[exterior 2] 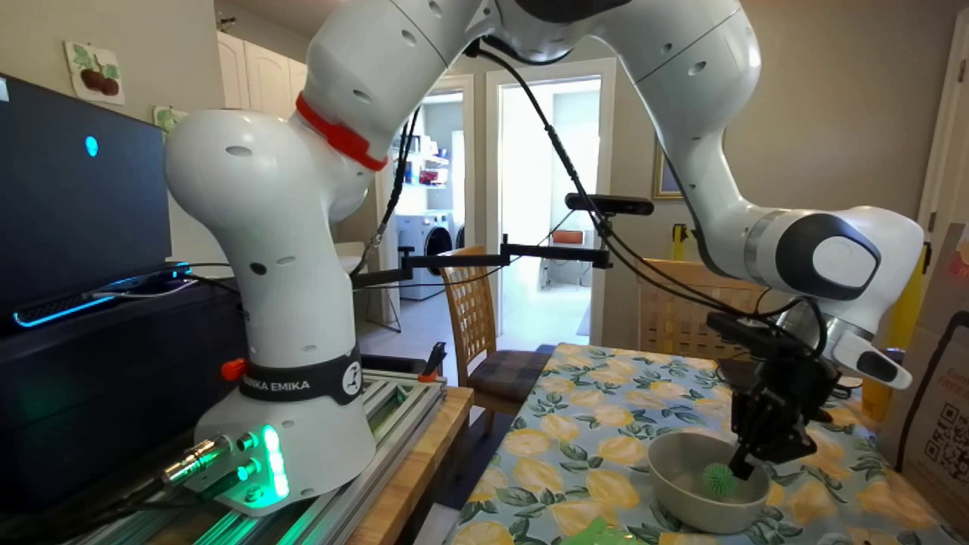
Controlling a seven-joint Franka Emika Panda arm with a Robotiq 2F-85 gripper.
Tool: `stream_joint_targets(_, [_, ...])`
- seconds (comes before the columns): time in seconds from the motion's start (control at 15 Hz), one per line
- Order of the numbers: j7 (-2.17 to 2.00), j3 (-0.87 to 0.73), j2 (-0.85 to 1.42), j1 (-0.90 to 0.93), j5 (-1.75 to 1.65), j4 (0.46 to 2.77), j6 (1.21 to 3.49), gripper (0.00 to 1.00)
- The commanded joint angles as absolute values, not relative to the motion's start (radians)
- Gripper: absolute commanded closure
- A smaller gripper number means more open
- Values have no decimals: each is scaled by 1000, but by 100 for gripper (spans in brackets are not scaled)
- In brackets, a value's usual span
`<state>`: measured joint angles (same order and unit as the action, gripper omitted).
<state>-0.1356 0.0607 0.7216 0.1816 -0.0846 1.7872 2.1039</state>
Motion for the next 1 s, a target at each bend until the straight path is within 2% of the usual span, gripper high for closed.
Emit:
stream_joint_targets(0.0, [-73,79,589,137,-49,1891,2119,100])
stream_joint_targets(0.4, [-99,43,474,99,-50,1972,2156,100])
stream_joint_targets(0.93, [-134,-12,535,86,-83,1979,2298,100])
